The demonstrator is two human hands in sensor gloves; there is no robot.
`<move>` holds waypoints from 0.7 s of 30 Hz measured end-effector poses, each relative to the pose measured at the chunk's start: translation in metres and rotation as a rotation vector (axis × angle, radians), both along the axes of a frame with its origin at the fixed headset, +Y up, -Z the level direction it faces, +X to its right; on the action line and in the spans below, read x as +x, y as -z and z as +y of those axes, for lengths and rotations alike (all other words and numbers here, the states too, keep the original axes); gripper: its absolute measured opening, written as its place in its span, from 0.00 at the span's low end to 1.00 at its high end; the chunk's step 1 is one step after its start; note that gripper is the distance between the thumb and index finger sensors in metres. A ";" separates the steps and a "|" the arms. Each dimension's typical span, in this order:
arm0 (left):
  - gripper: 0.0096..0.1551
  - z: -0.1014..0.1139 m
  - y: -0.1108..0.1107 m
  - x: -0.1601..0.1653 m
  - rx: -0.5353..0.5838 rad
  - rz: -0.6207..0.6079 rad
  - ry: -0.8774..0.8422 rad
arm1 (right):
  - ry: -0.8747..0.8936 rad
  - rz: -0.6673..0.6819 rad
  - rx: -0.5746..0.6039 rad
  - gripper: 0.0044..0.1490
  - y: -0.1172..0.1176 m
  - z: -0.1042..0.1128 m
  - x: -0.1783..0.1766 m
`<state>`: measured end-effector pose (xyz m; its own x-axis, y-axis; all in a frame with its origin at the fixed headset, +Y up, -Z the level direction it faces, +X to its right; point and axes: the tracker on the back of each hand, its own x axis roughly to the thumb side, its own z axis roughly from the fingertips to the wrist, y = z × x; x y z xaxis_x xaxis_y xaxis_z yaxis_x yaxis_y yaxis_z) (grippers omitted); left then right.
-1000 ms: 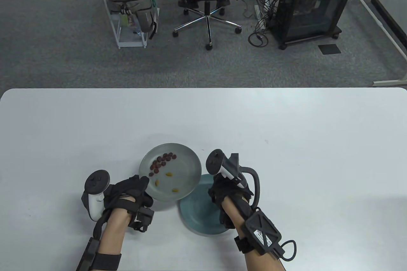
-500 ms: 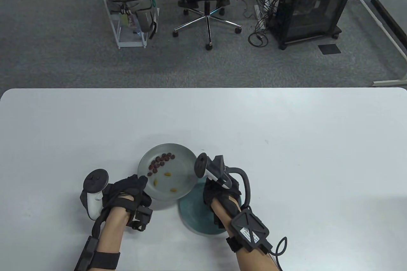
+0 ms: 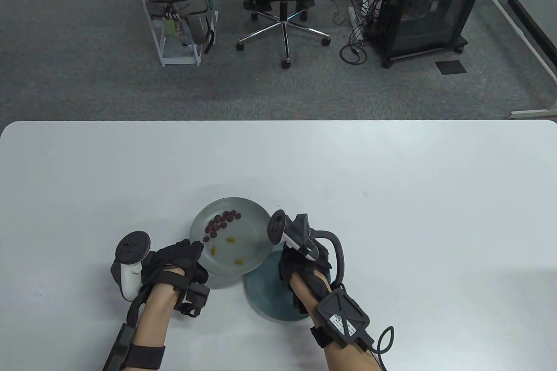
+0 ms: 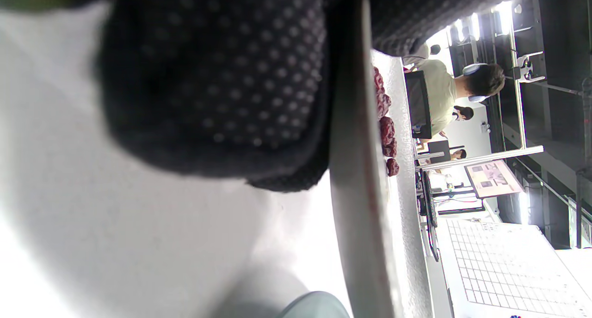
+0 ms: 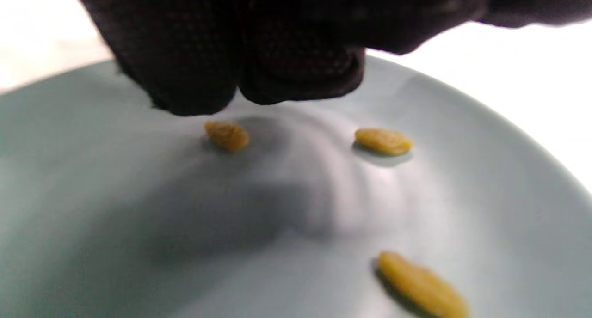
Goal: Pick raisins with hand pinch into plate
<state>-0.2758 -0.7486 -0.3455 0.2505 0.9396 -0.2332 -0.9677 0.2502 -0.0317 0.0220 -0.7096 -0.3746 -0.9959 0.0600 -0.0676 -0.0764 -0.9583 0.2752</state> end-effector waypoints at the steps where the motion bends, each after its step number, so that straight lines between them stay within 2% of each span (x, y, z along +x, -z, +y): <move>1: 0.29 0.000 0.000 0.000 0.001 0.000 0.002 | 0.017 -0.004 0.012 0.32 -0.003 0.004 0.004; 8: 0.29 -0.002 -0.001 0.003 0.003 -0.009 0.001 | 0.105 -0.009 0.043 0.32 -0.019 0.019 0.020; 17: 0.29 -0.005 -0.002 0.013 -0.004 -0.039 0.008 | 0.194 0.046 0.088 0.31 -0.033 0.043 0.015; 21: 0.29 -0.008 -0.002 0.019 -0.013 -0.060 0.013 | 0.239 0.110 0.047 0.31 -0.037 0.045 0.009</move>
